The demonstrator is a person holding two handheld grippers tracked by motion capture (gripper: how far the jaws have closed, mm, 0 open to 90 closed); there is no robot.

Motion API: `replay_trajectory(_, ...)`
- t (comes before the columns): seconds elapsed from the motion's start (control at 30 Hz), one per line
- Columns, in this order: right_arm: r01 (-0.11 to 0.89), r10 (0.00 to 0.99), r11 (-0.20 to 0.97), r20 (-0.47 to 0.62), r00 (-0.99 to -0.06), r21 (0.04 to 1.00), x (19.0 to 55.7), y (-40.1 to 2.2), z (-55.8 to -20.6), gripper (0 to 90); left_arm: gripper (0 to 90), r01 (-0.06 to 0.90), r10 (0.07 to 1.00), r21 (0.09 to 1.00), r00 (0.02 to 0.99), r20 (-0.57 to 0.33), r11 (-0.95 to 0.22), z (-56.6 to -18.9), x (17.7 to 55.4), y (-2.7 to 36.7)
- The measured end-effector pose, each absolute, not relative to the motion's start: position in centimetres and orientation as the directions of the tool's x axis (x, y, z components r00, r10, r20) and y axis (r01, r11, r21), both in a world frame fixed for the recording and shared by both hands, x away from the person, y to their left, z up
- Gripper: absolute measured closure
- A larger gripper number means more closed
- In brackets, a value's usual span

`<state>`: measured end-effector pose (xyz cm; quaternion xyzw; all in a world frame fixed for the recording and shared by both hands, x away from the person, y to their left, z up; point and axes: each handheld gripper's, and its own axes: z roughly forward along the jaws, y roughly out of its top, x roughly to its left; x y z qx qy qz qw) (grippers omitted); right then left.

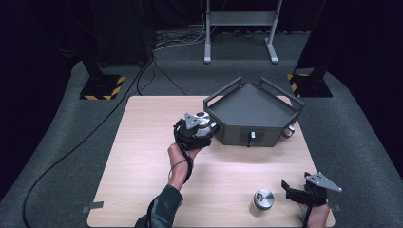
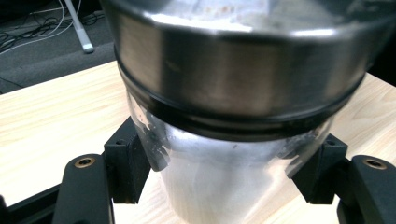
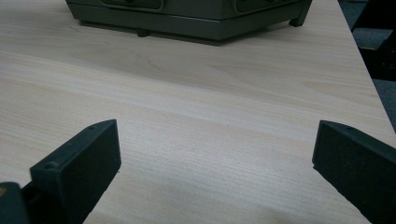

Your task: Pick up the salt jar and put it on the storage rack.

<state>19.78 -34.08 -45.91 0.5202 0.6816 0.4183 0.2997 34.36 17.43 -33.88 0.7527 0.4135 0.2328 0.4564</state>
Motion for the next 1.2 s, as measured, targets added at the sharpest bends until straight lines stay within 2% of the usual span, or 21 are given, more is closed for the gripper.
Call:
replay_trajectory(0.3, 0.463, 0.958, 0.116, 0.023, -0.285, 0.878, 19.9, -34.1, -45.8, 0.2, 31.6, 0.414, 0.830, 0.883, 0.555, -0.052, -0.222, -33.6, 35.3, 16.9)
replay_trajectory(1.2, 0.459, 0.959, 0.115, 0.022, -0.284, 0.881, 19.8, -34.1, -45.9, 0.4, 31.6, 0.383, 0.815, 0.894, 0.578, -0.034, -0.234, -32.0, 37.1, 14.1)
